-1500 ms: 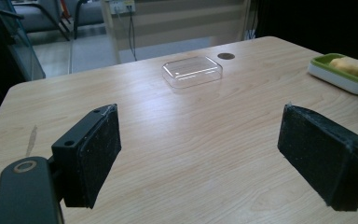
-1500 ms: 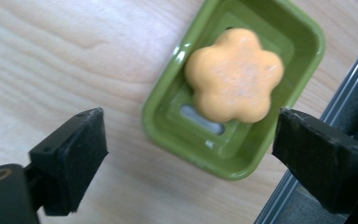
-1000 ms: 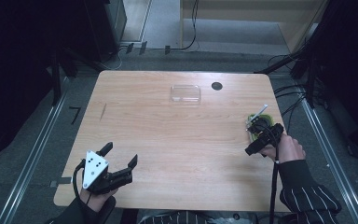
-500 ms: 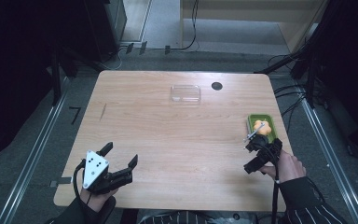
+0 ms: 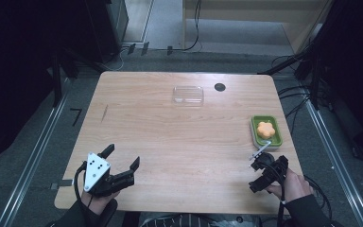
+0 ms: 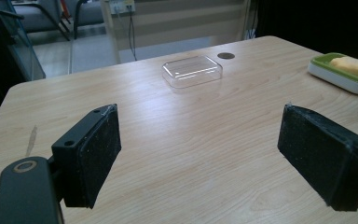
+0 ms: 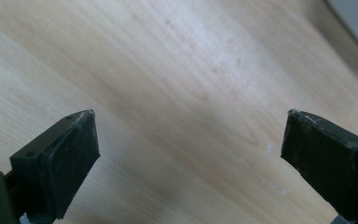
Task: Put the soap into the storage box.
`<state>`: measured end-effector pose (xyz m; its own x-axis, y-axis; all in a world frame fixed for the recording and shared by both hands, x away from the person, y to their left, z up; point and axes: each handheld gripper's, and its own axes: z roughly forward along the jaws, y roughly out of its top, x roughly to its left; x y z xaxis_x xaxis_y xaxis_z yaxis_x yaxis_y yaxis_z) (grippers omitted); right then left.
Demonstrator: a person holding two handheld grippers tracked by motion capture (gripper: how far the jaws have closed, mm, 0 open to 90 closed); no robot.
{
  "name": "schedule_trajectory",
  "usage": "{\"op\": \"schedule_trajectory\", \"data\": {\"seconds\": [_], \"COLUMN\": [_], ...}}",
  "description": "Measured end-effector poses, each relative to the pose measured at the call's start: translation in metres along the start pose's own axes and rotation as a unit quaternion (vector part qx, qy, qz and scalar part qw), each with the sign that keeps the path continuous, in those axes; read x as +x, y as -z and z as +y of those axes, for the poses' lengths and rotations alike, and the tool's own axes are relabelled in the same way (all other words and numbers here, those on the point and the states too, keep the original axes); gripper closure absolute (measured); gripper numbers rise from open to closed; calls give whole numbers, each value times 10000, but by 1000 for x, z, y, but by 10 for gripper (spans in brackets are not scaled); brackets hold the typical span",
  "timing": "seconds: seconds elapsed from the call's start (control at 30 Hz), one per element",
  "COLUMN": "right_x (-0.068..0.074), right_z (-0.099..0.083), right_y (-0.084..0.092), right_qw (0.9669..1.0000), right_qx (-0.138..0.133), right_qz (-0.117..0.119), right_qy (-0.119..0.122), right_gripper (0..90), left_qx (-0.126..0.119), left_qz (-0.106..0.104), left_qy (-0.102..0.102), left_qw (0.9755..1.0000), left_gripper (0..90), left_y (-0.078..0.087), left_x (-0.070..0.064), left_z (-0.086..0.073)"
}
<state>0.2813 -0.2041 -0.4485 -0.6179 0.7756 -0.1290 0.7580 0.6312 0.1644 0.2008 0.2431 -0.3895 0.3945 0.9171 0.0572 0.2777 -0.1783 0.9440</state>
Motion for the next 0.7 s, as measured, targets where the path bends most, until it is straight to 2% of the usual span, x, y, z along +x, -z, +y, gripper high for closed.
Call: {"op": "schedule_trajectory", "data": {"seconds": [0.23,0.43,0.5,0.7], "right_x": [10,15,16,15], "right_z": [-11,-19,-20,-20], "right_y": [-5,-7,-8,-6], "right_qw": [9999,9998,9996,9997], "right_qx": [73,126,184,76], "right_qz": [54,133,138,133], "right_qy": [97,68,152,188], "right_gripper": [41,41,41,41], "left_qx": [2,-7,-6,-4], "left_qz": [-4,5,5,8], "left_qy": [-10,9,4,-7], "left_qw": [10000,10000,10000,10000], "left_gripper": [137,137,137,137], "left_y": [0,0,0,0], "left_x": [0,0,0,0], "left_z": [0,0,0,0]}}
